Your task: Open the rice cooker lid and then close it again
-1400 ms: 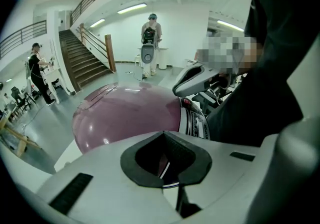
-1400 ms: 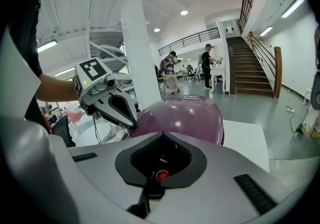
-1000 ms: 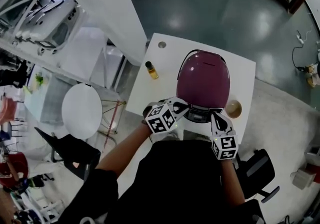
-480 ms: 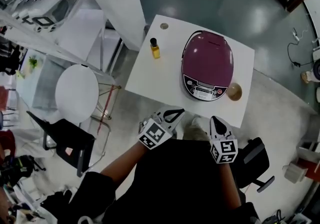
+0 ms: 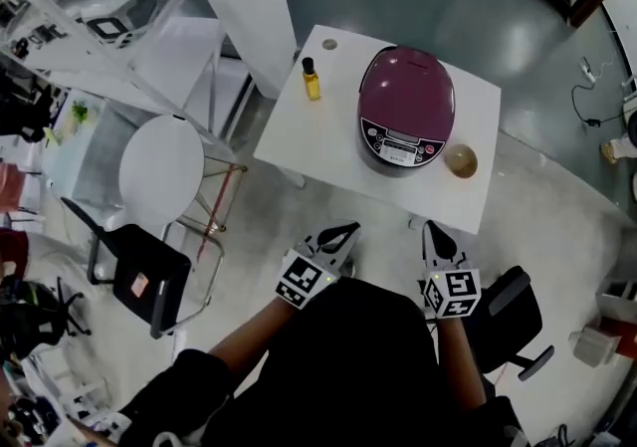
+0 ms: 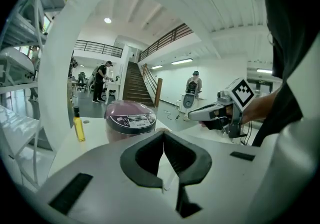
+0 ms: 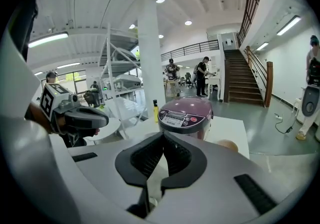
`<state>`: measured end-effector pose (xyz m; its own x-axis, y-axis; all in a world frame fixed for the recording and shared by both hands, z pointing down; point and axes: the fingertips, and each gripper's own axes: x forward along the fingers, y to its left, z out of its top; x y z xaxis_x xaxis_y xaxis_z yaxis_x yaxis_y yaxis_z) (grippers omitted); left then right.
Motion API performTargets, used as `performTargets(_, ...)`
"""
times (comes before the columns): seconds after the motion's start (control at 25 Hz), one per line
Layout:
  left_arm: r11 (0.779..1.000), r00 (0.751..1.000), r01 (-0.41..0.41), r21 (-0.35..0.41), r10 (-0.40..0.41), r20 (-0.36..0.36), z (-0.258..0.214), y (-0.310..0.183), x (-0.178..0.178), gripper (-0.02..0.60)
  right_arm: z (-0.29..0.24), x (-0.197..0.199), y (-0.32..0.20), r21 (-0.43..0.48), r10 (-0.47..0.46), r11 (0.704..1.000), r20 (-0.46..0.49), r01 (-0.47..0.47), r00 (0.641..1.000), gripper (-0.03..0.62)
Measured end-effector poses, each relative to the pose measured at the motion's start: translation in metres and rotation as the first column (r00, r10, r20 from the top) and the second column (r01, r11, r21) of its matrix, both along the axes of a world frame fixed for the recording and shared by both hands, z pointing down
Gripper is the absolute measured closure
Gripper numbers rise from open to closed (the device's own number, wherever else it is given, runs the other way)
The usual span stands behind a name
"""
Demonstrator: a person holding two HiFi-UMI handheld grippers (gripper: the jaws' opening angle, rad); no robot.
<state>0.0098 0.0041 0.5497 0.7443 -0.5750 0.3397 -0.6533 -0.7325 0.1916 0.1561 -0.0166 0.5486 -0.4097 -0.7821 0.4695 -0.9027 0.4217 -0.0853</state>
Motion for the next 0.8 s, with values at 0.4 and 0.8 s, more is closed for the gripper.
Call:
performTargets(0.4,0.991,0.993,0.114,0.066,-0.114,-0.001,-0.023,0.11,0.031,0.577,-0.023,0.05,0.126,0.084,0.048,0.995,0.041,-0.051,0.998,0.594)
performTargets(0.8,0.983,0.988,0.151,0.108,-0.148,-0.034,-0.054,0.205,0.035,0.577,-0.033,0.084,0.233,0.116,0.112,0.986,0.057,-0.118,0.992,0.594)
